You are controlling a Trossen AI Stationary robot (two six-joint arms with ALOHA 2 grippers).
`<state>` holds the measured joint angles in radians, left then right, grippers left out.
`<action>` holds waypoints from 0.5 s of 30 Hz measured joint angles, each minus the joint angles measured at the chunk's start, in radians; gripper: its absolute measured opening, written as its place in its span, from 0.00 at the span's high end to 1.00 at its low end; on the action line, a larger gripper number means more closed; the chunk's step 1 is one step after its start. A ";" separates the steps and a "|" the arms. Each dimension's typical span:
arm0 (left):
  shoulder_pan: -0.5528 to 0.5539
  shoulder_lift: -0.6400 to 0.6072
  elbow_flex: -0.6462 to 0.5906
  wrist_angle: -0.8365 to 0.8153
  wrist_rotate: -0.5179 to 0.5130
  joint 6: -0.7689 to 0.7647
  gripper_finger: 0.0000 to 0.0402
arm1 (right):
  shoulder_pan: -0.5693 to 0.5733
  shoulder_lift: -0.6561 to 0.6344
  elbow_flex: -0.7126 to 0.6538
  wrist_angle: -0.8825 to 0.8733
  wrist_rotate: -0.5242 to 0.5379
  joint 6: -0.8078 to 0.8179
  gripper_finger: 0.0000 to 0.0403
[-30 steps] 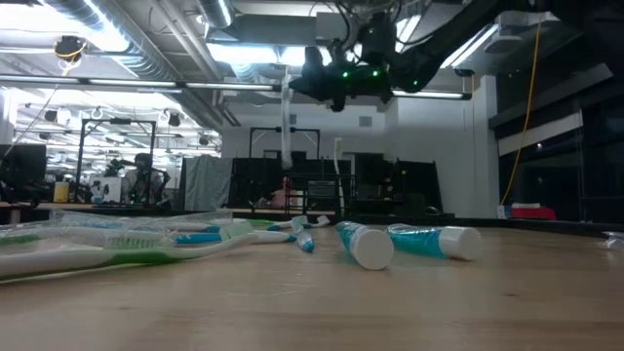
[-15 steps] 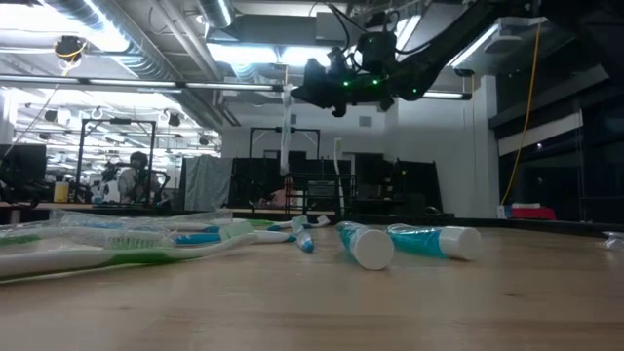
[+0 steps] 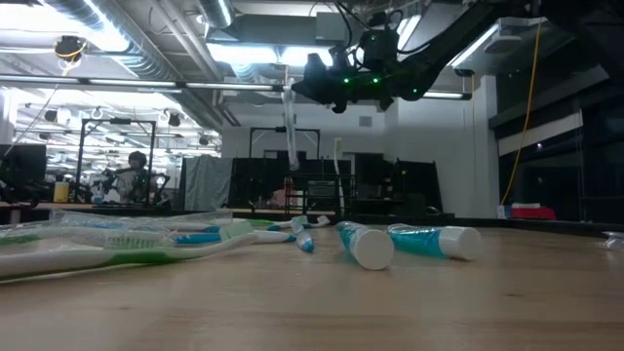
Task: Pick & Place toothbrushing station
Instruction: Put the blue toothbrush into the wire organizer
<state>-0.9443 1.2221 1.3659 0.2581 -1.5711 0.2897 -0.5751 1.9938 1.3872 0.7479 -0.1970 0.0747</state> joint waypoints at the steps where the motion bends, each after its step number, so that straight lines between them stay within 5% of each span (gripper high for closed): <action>1: 0.000 0.000 0.000 0.000 0.000 0.000 0.95 | 0.000 0.000 0.000 -0.002 0.003 -0.002 1.00; 15: 0.000 0.000 0.000 0.000 0.000 -0.016 0.95 | -0.032 0.000 0.000 -0.004 0.021 -0.016 1.00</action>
<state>-0.9443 1.2221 1.3659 0.2581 -1.5711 0.2737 -0.6072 1.9938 1.3872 0.7437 -0.1757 0.0589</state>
